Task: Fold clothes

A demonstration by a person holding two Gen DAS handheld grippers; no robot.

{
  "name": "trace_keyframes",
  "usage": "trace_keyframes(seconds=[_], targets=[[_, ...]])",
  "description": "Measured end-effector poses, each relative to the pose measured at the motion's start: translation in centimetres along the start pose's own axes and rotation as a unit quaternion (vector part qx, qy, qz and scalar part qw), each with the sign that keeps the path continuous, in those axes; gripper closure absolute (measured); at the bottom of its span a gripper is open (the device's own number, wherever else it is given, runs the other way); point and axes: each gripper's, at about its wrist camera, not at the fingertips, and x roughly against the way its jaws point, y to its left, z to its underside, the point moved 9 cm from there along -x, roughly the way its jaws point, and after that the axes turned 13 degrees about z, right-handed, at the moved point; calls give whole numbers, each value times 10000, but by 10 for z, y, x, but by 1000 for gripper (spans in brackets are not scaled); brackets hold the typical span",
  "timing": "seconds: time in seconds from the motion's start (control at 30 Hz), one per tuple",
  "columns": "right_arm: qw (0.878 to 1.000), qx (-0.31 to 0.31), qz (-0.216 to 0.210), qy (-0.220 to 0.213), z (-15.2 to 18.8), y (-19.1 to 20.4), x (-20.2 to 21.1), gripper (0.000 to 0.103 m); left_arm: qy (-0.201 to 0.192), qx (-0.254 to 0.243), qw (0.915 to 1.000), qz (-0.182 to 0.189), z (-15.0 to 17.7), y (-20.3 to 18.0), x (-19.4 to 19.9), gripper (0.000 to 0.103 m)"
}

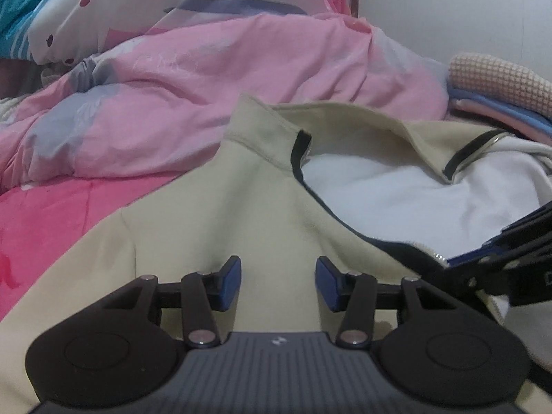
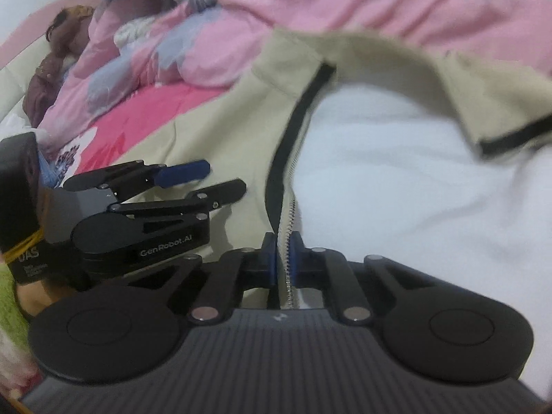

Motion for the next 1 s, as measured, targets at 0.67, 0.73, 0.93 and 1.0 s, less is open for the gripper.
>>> trace_keyframes(seconds=[0.67, 0.73, 0.93, 1.0], targets=[[9937, 805, 574, -519, 9, -3, -3, 81, -192, 867, 9930, 774, -17, 14, -14, 50], [9926, 925, 556, -550, 16, -2, -13, 81, -398, 870, 9923, 782, -24, 24, 8, 50], [9940, 720, 510, -652, 15, -11, -17, 81, -296, 478, 9984, 85, -45, 87, 37, 50], [9948, 614, 440, -688, 17, -12, -17, 81, 45, 402, 9991, -121, -45, 110, 26, 50]])
